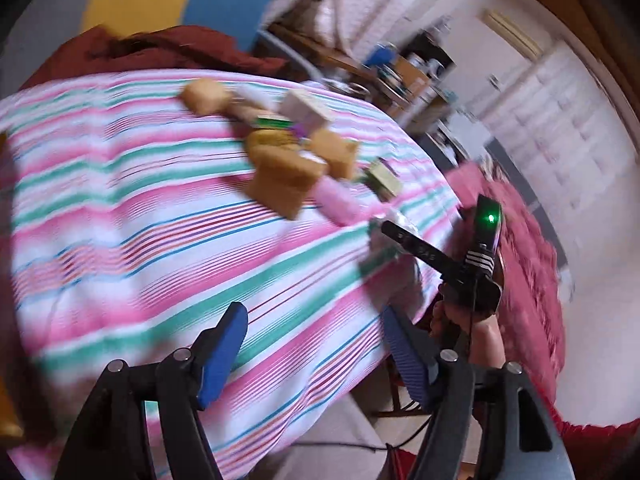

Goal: Organize objects
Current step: 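Grasp the clear plastic bag with the right tool while the left tool grasps the pink roller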

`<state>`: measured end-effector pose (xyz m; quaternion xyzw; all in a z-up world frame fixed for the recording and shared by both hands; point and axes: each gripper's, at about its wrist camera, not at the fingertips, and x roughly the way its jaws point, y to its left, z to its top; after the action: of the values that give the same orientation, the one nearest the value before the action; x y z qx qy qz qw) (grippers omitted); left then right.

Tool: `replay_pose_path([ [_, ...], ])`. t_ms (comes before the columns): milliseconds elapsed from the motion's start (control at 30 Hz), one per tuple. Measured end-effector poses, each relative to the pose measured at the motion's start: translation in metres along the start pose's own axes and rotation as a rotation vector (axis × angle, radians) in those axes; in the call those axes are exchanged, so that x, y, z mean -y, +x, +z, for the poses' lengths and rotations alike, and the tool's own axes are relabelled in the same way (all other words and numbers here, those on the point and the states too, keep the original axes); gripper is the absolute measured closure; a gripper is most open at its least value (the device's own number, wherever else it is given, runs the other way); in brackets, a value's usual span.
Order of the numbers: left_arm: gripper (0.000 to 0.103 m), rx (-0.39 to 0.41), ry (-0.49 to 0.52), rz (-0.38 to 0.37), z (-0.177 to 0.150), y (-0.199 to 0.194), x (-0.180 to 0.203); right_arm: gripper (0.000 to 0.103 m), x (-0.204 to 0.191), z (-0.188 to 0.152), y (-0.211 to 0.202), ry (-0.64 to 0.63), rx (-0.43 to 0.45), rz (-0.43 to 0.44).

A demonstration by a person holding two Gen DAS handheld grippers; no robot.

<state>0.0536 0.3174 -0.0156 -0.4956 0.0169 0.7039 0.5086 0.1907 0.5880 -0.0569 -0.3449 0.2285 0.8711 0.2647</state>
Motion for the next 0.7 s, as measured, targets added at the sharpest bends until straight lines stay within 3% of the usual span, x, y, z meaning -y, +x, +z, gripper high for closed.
replay_pose_path([
  [67, 0.032, -0.025, 0.085, 0.000, 0.008, 0.020, 0.020, 0.066, 0.004, -0.002, -0.003, -0.018, 0.007, -0.018],
  [200, 0.035, -0.047, 0.219, 0.031, 0.021, 0.064, 0.058, 0.065, 0.018, -0.008, -0.004, 0.041, 0.008, 0.027],
  [400, 0.037, 0.010, 0.192, -0.032, 0.061, 0.098, 0.072, 0.065, 0.021, -0.009, -0.002, 0.051, 0.018, 0.056],
  [533, 0.037, 0.052, 0.315, 0.083, 0.083, 0.118, 0.090, 0.065, 0.022, -0.009, -0.002, 0.067, 0.024, 0.070],
  [633, 0.037, 0.039, 0.400, 0.180, 0.091, 0.134, 0.092, 0.065, 0.022, -0.010, -0.002, 0.068, 0.026, 0.070],
  [700, 0.037, 0.015, 0.435, 0.199, 0.093, 0.145, 0.090, 0.064, 0.021, -0.011, -0.002, 0.061, 0.029, 0.067],
])
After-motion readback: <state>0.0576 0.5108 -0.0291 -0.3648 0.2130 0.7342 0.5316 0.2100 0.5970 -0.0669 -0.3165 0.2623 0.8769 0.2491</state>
